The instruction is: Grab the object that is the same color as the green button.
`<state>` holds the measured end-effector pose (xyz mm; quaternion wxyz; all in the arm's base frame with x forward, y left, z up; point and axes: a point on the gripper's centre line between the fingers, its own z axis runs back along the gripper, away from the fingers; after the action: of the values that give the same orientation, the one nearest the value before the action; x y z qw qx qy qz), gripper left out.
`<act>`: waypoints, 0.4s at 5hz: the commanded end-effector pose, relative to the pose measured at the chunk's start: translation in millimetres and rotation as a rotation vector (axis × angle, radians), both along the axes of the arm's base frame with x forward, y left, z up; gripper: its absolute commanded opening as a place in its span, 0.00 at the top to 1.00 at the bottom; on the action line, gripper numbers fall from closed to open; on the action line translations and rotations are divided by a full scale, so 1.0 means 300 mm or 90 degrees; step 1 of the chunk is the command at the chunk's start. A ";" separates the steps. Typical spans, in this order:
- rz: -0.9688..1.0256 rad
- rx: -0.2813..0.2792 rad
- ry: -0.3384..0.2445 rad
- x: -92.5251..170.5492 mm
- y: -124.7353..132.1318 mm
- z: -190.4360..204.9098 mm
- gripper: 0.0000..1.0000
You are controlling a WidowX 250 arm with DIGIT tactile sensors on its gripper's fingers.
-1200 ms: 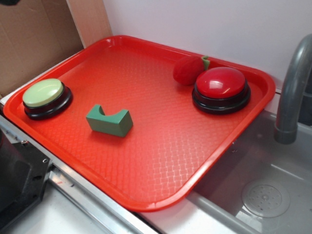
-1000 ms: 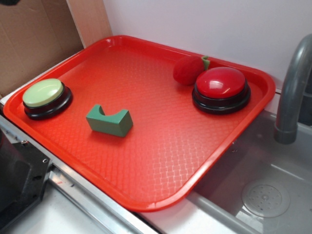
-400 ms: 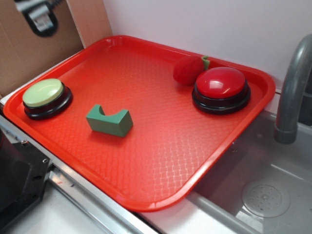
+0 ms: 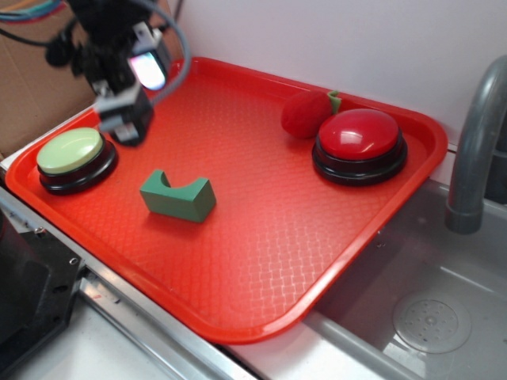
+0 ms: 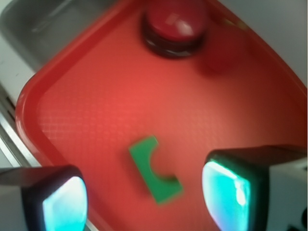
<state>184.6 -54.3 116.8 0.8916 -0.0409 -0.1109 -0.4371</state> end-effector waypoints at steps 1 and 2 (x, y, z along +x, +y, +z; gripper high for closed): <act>-0.048 0.017 -0.003 0.000 -0.001 -0.167 0.00; -0.060 -0.007 0.000 0.001 0.037 -0.243 0.00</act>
<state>184.5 -38.2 38.9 0.8726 -0.0571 -0.0962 -0.4754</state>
